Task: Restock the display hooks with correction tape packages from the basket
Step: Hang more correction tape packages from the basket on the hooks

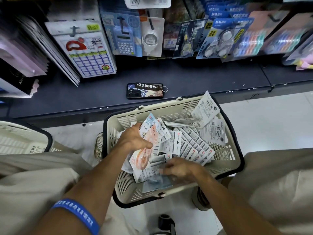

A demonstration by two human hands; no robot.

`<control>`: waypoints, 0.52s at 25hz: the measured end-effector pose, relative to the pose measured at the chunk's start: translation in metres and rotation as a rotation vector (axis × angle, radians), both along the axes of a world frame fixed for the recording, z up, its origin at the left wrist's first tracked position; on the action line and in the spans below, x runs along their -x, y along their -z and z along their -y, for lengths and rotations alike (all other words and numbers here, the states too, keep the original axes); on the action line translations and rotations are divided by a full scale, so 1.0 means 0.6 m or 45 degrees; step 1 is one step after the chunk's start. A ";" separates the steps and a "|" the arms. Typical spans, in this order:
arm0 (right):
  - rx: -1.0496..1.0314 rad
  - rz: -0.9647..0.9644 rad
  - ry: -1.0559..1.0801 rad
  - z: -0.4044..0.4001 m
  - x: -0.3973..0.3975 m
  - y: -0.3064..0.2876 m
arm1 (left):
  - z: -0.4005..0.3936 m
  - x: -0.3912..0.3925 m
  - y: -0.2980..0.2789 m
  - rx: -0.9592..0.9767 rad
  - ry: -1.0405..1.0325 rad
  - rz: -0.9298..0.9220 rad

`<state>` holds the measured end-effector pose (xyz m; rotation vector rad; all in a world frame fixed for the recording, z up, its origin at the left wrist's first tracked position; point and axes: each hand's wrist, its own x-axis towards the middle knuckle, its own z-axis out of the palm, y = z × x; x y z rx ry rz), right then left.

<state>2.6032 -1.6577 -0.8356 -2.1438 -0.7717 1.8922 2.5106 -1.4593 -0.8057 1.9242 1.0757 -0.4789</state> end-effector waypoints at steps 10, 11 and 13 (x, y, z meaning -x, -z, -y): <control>-0.271 0.196 0.581 -0.140 0.073 0.090 | -0.116 0.054 -0.193 -0.375 -0.104 0.133; -0.280 0.271 0.609 -0.147 0.085 0.095 | -0.118 0.061 -0.194 -0.371 -0.140 0.153; -0.370 0.371 0.600 -0.156 0.093 0.095 | -0.117 0.067 -0.190 -0.342 -0.212 0.201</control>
